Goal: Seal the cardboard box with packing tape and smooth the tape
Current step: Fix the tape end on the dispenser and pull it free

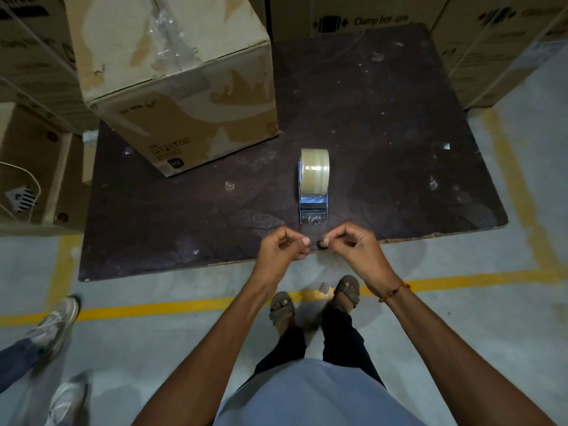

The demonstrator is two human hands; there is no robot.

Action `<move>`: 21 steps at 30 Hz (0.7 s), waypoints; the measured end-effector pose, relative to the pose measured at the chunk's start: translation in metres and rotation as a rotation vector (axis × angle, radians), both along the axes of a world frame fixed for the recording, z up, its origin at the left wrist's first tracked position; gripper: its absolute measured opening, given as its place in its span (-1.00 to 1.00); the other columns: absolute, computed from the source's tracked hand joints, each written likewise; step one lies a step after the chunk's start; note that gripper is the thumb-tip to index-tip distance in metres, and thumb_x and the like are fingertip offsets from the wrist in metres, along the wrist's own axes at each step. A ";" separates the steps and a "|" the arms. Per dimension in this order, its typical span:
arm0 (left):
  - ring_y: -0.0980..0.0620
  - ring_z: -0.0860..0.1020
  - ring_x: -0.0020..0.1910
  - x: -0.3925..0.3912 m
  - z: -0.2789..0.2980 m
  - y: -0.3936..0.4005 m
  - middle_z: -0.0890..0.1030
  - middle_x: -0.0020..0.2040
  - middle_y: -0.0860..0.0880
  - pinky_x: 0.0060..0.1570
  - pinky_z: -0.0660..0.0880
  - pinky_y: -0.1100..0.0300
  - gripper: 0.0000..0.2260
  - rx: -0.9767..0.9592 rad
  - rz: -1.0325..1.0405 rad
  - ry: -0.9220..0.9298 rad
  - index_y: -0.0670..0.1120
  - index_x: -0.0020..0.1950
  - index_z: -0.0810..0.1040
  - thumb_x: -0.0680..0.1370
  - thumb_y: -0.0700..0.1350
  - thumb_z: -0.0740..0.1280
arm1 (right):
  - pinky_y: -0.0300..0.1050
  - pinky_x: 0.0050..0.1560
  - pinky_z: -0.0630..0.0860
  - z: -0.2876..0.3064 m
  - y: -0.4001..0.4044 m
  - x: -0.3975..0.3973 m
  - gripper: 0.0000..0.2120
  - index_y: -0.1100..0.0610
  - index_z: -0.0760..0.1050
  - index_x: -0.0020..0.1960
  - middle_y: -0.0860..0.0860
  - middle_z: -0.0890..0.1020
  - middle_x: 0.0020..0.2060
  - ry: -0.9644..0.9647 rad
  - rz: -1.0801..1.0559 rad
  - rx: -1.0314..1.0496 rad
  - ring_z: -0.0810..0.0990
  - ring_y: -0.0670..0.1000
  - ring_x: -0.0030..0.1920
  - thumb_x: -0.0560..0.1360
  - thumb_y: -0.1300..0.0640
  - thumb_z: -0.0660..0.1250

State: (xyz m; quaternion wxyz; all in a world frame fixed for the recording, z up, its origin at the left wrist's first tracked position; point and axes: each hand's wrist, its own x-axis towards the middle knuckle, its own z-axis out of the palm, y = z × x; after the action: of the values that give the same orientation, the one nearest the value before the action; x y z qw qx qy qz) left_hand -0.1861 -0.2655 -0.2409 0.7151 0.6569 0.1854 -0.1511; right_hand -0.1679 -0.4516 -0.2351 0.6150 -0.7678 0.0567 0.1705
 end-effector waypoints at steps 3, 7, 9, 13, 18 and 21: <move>0.05 0.63 -0.27 -0.003 -0.001 0.000 0.65 -0.21 -0.16 -0.16 0.60 0.26 -0.97 -0.045 0.050 0.019 -0.28 -0.07 0.57 0.55 -0.32 0.38 | -0.31 -0.12 0.56 0.002 0.000 -0.001 -0.95 0.31 0.63 -0.07 0.22 0.71 -0.15 0.031 -0.013 0.029 0.64 -0.11 -0.21 0.47 0.34 0.46; 0.10 0.62 -0.31 -0.004 -0.002 0.001 0.64 -0.21 -0.19 -0.17 0.60 0.27 -0.95 -0.044 0.046 0.031 -0.33 -0.03 0.57 0.56 -0.33 0.36 | -0.24 -0.06 0.62 0.005 0.000 0.002 -0.80 0.31 0.60 0.08 0.22 0.70 -0.07 0.103 -0.023 0.113 0.68 -0.01 -0.08 0.47 0.36 0.47; 0.11 0.62 -0.32 -0.003 -0.001 0.002 0.62 -0.21 -0.21 -0.18 0.59 0.28 -0.95 -0.035 0.033 0.035 -0.34 -0.01 0.57 0.56 -0.34 0.35 | -0.17 -0.03 0.66 0.005 0.002 0.003 -0.84 0.33 0.59 0.06 0.27 0.69 -0.08 0.140 -0.012 0.154 0.70 0.04 -0.09 0.49 0.36 0.44; 0.09 0.62 -0.32 -0.001 0.000 0.003 0.63 -0.21 -0.18 -0.20 0.59 0.28 -0.93 -0.031 0.016 0.043 -0.34 -0.01 0.57 0.56 -0.33 0.36 | -0.20 -0.07 0.65 0.004 0.004 0.003 -0.98 0.28 0.61 -0.09 0.21 0.69 -0.20 0.157 0.009 0.134 0.71 -0.02 -0.19 0.51 0.36 0.41; 0.00 0.67 -0.25 0.001 -0.002 -0.002 0.65 -0.21 -0.19 -0.16 0.62 0.25 -0.85 -0.095 0.072 0.116 -0.36 0.02 0.57 0.56 -0.27 0.40 | -0.24 -0.10 0.63 0.002 0.006 0.005 -0.95 0.33 0.62 -0.04 0.19 0.67 -0.22 0.212 0.002 0.112 0.68 -0.07 -0.25 0.53 0.33 0.39; 0.04 0.65 -0.29 0.003 -0.003 -0.006 0.64 -0.23 -0.18 -0.20 0.59 0.27 -0.87 -0.078 0.091 0.130 -0.35 -0.03 0.59 0.54 -0.26 0.42 | -0.32 -0.19 0.60 0.003 0.005 0.005 -0.88 0.38 0.61 0.01 0.22 0.66 -0.23 0.231 -0.025 0.092 0.64 -0.13 -0.32 0.54 0.32 0.39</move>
State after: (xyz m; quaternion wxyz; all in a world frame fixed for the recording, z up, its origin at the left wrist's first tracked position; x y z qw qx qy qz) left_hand -0.1831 -0.2712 -0.2438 0.7327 0.6082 0.2551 -0.1681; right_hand -0.1633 -0.4469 -0.2325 0.6411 -0.7131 0.1289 0.2527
